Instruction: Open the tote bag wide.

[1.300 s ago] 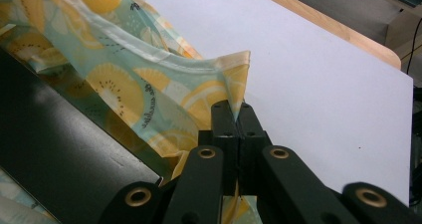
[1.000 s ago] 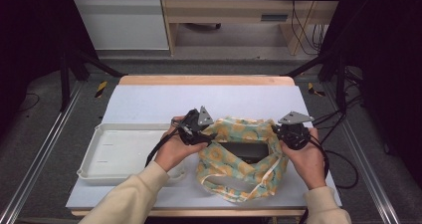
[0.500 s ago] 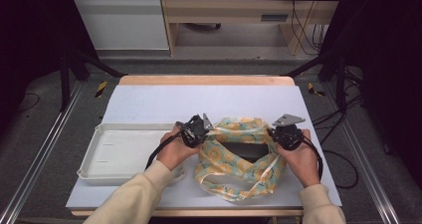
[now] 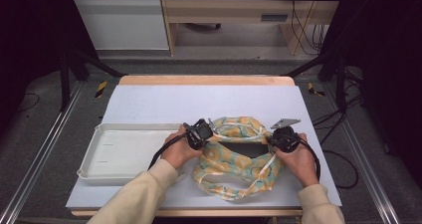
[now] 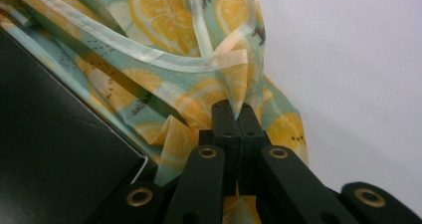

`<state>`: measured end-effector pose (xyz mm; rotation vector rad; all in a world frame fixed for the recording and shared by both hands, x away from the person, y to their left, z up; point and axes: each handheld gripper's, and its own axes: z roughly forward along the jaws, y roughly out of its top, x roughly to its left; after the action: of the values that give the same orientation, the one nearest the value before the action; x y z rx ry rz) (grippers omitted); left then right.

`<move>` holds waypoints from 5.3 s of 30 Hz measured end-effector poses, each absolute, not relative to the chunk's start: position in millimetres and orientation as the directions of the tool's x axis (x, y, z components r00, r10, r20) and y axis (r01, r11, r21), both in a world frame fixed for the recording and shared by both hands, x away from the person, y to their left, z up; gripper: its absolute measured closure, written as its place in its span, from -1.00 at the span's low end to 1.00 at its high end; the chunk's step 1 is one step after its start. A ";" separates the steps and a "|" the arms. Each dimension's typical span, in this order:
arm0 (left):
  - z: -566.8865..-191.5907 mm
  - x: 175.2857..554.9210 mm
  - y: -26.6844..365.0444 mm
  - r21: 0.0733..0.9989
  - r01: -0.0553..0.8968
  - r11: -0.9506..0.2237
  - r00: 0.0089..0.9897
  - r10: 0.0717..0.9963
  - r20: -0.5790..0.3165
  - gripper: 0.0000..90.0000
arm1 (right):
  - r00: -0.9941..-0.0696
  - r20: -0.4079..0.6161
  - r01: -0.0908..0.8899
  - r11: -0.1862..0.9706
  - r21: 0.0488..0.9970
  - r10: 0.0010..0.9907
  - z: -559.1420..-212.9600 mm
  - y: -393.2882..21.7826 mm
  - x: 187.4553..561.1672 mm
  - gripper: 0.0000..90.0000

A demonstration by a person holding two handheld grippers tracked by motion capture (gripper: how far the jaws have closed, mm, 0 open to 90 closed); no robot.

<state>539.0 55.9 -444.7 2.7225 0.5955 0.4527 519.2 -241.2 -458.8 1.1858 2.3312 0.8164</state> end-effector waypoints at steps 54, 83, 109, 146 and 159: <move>-410.8 524.4 72.7 0.481 0.333 -0.811 0.865 0.466 0.187 0.99 | -0.778 -0.058 0.388 0.550 0.740 0.626 -421.4 -117.4 434.3 0.59; -429.9 531.9 69.2 0.434 0.351 -0.830 0.855 0.473 0.212 0.98 | -0.885 0.090 0.380 0.596 0.707 0.457 -461.3 -96.5 417.2 1.00; -407.7 504.9 92.6 0.660 0.288 -0.694 0.790 0.562 0.245 0.23 | -0.863 0.007 0.335 0.561 0.757 0.506 -450.2 -110.0 403.0 -0.05; -465.7 424.5 74.5 0.690 0.263 -0.674 0.889 0.447 0.098 0.86 | -0.357 -0.154 0.585 0.349 0.732 0.921 -457.5 -229.2 463.8 0.99; -472.6 427.0 74.4 0.671 0.292 -0.682 0.890 0.450 0.069 1.00 | -0.384 -0.106 0.649 0.350 0.675 0.917 -475.1 -234.0 467.7 1.00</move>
<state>427.0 74.4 -472.6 2.3645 0.5301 0.2982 467.7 -234.0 -475.1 1.3636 2.1451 0.7542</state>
